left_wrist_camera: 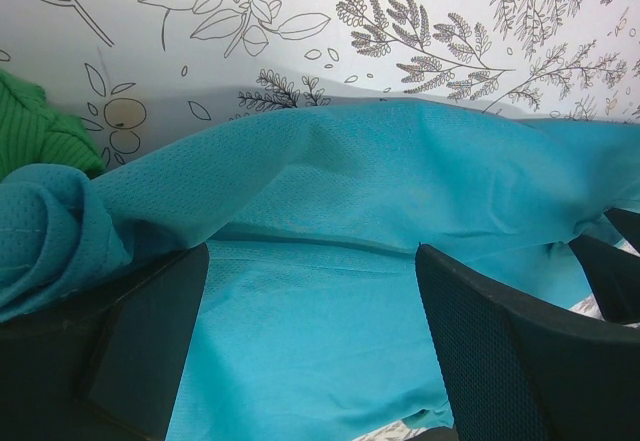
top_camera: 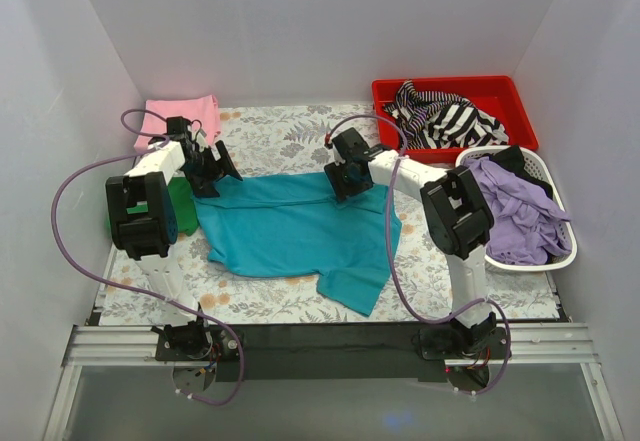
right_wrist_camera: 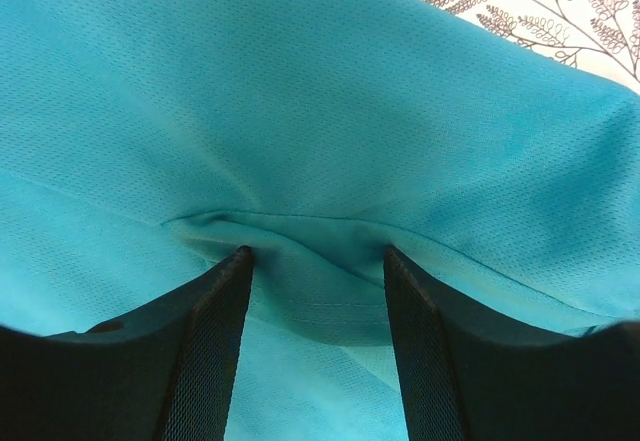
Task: Fold and stack the t-shirts
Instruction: Fold the tshirt
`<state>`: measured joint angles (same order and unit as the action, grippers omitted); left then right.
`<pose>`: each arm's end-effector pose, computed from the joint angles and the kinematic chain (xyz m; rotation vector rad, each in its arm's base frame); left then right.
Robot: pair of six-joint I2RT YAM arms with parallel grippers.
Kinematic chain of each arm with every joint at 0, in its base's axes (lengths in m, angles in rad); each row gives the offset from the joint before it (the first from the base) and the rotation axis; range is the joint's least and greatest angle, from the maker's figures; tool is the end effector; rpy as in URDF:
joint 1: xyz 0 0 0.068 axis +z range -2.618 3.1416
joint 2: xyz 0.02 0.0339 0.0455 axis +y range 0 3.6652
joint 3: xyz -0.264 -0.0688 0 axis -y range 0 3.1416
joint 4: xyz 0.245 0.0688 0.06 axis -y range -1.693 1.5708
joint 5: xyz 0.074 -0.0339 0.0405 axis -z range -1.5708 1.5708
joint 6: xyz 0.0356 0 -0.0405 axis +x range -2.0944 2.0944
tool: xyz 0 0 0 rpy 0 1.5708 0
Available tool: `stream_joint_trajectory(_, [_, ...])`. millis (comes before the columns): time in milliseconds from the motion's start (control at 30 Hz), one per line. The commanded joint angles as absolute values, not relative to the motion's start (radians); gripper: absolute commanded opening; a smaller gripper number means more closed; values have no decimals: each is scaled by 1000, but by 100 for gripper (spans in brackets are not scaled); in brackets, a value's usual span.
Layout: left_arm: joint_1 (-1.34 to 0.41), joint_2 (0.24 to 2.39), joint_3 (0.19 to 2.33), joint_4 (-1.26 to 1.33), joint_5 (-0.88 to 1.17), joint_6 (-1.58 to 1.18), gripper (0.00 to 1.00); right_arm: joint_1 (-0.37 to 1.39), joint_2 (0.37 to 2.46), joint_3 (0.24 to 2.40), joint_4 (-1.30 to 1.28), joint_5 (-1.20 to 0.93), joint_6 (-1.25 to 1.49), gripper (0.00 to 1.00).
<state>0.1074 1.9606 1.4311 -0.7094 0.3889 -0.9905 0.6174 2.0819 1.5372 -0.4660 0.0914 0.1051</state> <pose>0.3961 0.0291 0.1846 -1.4416 2.5414 -0.7290 0.3671 0.2567 0.1754 -0.6214 2.5066 0.1520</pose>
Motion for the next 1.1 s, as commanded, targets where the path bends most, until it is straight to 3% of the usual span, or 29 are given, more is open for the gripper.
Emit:
stream_joint_trajectory(0, [103, 1956, 1428, -695, 391, -973, 83, 618, 2019, 1514, -440, 63, 118, 61])
stream_joint_trajectory(467, [103, 1974, 1425, -692, 400, -968, 83, 673, 1876, 1359, -465, -69, 141, 58])
stream_joint_trajectory(700, [103, 1970, 1427, -693, 397, -968, 83, 707, 1830, 1316, -486, -37, 172, 58])
stream_joint_trajectory(900, [101, 1965, 1476, -701, 405, -988, 83, 704, 1827, 1429, -486, 92, 161, 60])
stream_joint_trajectory(1067, [103, 1985, 1531, -676, 449, -1019, 83, 666, 1980, 1598, -489, 63, 129, 60])
